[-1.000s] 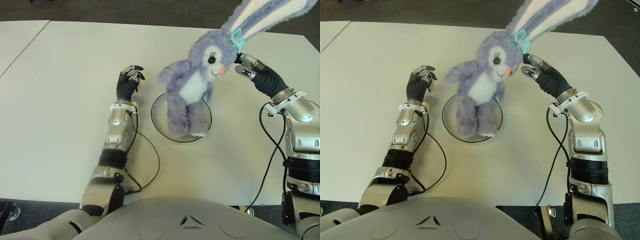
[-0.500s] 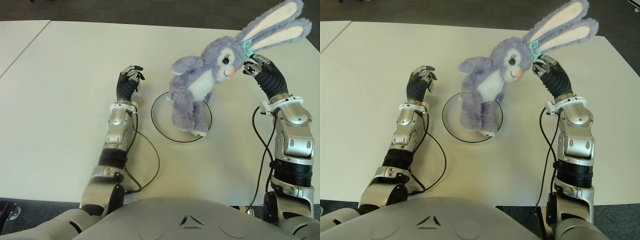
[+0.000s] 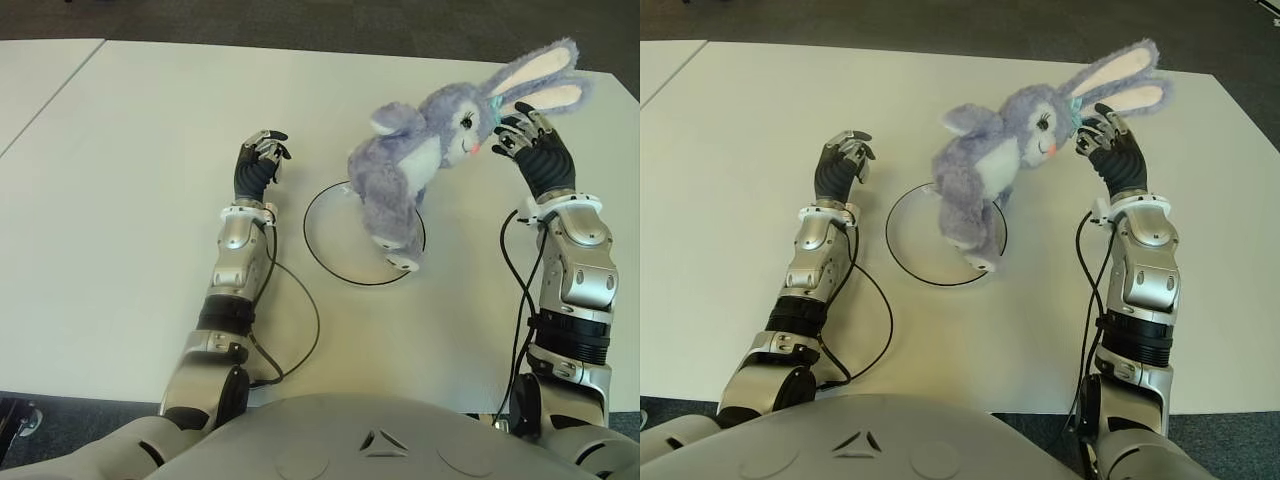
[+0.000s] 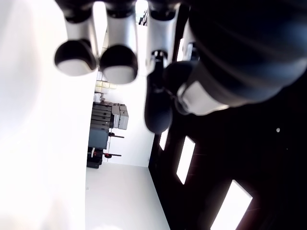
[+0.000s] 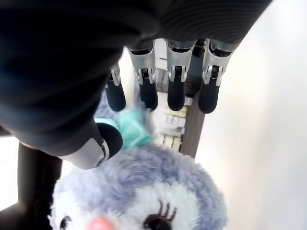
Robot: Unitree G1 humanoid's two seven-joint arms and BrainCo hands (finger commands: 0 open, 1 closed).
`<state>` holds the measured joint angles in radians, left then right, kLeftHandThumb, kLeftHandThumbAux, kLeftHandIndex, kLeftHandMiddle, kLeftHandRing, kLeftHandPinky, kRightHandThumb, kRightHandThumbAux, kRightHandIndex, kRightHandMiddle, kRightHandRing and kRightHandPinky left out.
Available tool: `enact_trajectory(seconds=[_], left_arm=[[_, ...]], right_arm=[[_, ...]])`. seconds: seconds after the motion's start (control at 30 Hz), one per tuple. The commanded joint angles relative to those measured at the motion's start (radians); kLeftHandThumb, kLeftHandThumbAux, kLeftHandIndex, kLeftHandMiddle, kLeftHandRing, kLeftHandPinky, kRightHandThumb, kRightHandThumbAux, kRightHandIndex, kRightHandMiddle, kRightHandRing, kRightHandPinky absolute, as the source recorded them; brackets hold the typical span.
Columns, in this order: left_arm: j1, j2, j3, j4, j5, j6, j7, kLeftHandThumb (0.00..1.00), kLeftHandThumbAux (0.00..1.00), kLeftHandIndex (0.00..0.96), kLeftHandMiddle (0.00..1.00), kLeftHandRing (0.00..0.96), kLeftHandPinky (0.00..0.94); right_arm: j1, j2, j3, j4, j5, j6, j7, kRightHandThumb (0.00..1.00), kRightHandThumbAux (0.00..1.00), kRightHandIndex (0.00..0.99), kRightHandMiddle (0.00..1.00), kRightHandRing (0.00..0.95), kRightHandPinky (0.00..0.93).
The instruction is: Put the doll into the plate.
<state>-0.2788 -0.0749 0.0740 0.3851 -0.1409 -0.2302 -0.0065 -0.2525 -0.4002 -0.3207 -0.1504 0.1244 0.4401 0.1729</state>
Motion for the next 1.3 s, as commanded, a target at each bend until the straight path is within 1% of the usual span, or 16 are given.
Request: enact_trajectory(seconds=[0.03, 0.27, 0.7, 0.93, 1.17, 1.3], left_arm=[[0.091, -0.021, 0.009, 0.067, -0.013, 0.002, -0.013, 0.708, 0.706, 0.442, 0.885, 0.889, 0.867], [0.091, -0.019, 0.01, 0.066, -0.01, 0.005, -0.016, 0.708, 0.706, 0.442, 0.884, 0.888, 0.869], [0.09, -0.019, 0.012, 0.064, 0.001, 0.002, -0.009, 0.709, 0.705, 0.442, 0.885, 0.887, 0.872], [0.091, -0.02, 0.013, 0.063, -0.005, 0.005, -0.016, 0.709, 0.705, 0.442, 0.885, 0.889, 0.871], [0.092, -0.02, 0.012, 0.062, -0.003, 0.009, -0.013, 0.708, 0.706, 0.442, 0.886, 0.889, 0.868], [0.092, -0.021, 0.011, 0.065, 0.0, 0.005, -0.012, 0.709, 0.706, 0.442, 0.886, 0.888, 0.869]], right_arm=[[-0.017, 0.015, -0.013, 0.029, 0.027, 0.014, -0.01, 0.604, 0.697, 0.061, 0.182, 0.232, 0.322], [-0.015, 0.017, -0.013, 0.038, 0.039, 0.007, -0.015, 0.574, 0.722, 0.063, 0.181, 0.237, 0.321], [-0.005, 0.008, -0.008, 0.057, 0.05, -0.022, 0.012, 0.508, 0.748, 0.047, 0.173, 0.254, 0.349], [-0.002, 0.013, -0.016, 0.058, 0.064, -0.018, 0.017, 0.494, 0.723, 0.042, 0.153, 0.231, 0.319], [0.002, 0.022, -0.022, 0.049, 0.082, -0.002, 0.008, 0.491, 0.698, 0.064, 0.156, 0.222, 0.314], [0.007, 0.027, -0.023, 0.047, 0.089, 0.004, 0.001, 0.488, 0.7, 0.071, 0.157, 0.222, 0.32]])
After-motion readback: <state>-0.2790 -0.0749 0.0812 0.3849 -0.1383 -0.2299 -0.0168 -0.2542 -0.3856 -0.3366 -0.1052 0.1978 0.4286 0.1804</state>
